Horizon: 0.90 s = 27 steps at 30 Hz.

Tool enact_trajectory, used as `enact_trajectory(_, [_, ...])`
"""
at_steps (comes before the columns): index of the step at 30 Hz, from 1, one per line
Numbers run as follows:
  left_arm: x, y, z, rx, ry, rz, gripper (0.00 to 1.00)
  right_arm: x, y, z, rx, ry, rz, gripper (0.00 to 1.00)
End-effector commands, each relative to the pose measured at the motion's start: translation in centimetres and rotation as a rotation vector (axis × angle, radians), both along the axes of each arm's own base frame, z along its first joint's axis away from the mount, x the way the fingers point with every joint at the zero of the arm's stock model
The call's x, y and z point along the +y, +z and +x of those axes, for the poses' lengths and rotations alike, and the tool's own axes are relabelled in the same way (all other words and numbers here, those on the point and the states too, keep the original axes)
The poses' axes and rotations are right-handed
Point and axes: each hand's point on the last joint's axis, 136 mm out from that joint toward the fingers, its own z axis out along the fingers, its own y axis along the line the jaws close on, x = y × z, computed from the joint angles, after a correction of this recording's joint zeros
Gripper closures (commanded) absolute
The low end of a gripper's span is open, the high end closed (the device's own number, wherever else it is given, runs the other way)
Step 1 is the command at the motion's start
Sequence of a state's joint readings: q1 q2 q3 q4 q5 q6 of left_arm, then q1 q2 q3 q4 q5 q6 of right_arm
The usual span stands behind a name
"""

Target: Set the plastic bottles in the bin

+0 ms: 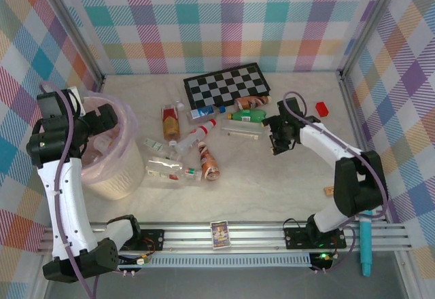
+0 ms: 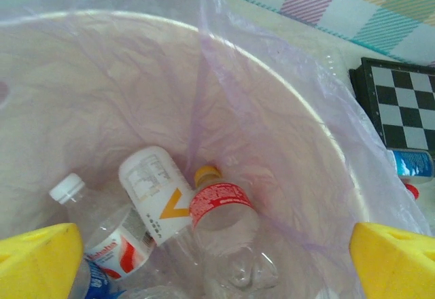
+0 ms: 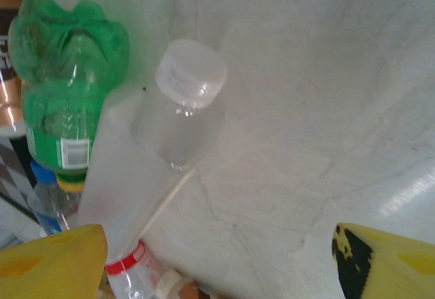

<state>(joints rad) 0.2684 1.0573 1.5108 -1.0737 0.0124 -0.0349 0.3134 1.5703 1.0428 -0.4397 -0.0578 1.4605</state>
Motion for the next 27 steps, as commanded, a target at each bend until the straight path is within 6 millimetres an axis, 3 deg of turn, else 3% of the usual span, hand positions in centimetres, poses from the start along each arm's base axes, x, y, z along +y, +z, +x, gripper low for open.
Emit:
enact_trajectory(1, [0.1,1.5,-0.9,-0.006,0.006,0.04,0.0,0.5,0.7,2.6,-0.037,-0.106,0.022,0.15])
enact_trajectory(7, [-3.5,3.8,-0.7,-0.067,-0.11,0.024,0.0,1.2,-0.5,4.5,-0.023,-0.164,0.005,0.15])
enact_trajectory(13, [-7.7,3.7,-1.5,-0.054,-0.232,0.073,0.0,2.3,-2.0,5.1,0.015,-0.225,0.022,0.16])
enact_trajectory(18, [-9.2,4.7,-1.8,-0.104,-0.27,0.051,0.0,3.0,-3.4,5.4,0.044,-0.276,0.03,0.17])
enact_trajectory(27, [-11.0,3.2,-1.2,-0.061,-0.327,0.069,0.0,2.6,-5.6,5.3,0.076,-0.345,-0.001,0.25])
